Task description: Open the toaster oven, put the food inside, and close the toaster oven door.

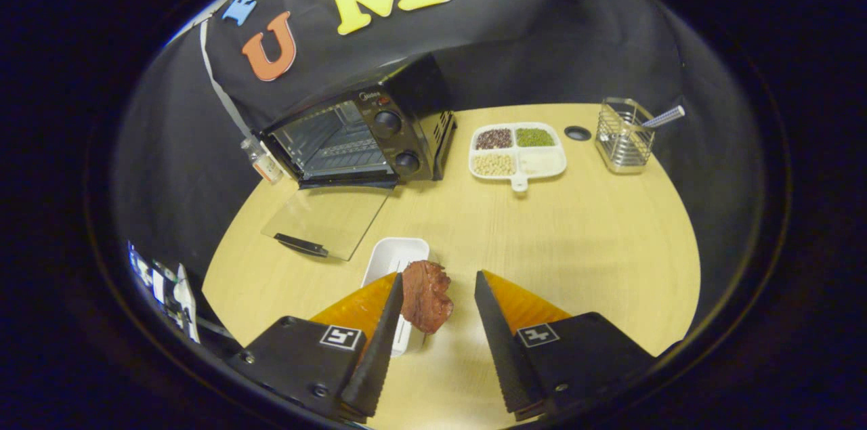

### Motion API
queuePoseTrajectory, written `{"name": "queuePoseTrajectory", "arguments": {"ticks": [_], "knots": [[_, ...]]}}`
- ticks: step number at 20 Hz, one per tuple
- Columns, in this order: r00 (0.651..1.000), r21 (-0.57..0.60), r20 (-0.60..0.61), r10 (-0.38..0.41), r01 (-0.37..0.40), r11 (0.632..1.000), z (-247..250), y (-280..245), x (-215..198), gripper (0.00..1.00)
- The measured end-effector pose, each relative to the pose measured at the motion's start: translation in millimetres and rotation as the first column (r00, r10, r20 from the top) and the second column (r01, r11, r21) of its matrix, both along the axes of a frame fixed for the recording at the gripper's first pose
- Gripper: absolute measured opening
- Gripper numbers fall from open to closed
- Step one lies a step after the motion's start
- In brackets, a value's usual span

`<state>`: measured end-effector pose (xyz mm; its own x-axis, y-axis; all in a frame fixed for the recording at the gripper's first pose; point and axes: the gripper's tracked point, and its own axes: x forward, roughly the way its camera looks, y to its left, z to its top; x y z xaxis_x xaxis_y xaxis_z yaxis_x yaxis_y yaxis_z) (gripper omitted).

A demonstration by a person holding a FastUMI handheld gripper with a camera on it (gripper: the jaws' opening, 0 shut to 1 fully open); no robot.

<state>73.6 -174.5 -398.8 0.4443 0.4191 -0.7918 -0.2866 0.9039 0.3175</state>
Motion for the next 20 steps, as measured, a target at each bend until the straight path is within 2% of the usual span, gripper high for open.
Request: {"name": "queuePoseTrajectory", "arguments": {"ticks": [3, 5, 7, 10, 18, 20], "knots": [[0.997, 0.100, -0.078, -0.010, 0.017, 0.995, -7, 7, -5, 0.59], [0.994, 0.125, -0.108, -0.016, 0.029, 0.992, -11, 9, -9, 0.42], [0.993, 0.152, -0.121, -0.004, 0.022, 0.988, -6, 14, -17, 0.29], [0.993, 0.143, -0.121, -0.004, 0.021, 0.989, 7, 22, -27, 0.14], [0.996, -0.046, 0.084, 0.026, -0.022, 0.999, 67, 50, -43, 0.12], [0.990, -0.085, 0.144, 0.013, 0.000, 0.996, 82, 63, -42, 0.12]]}}
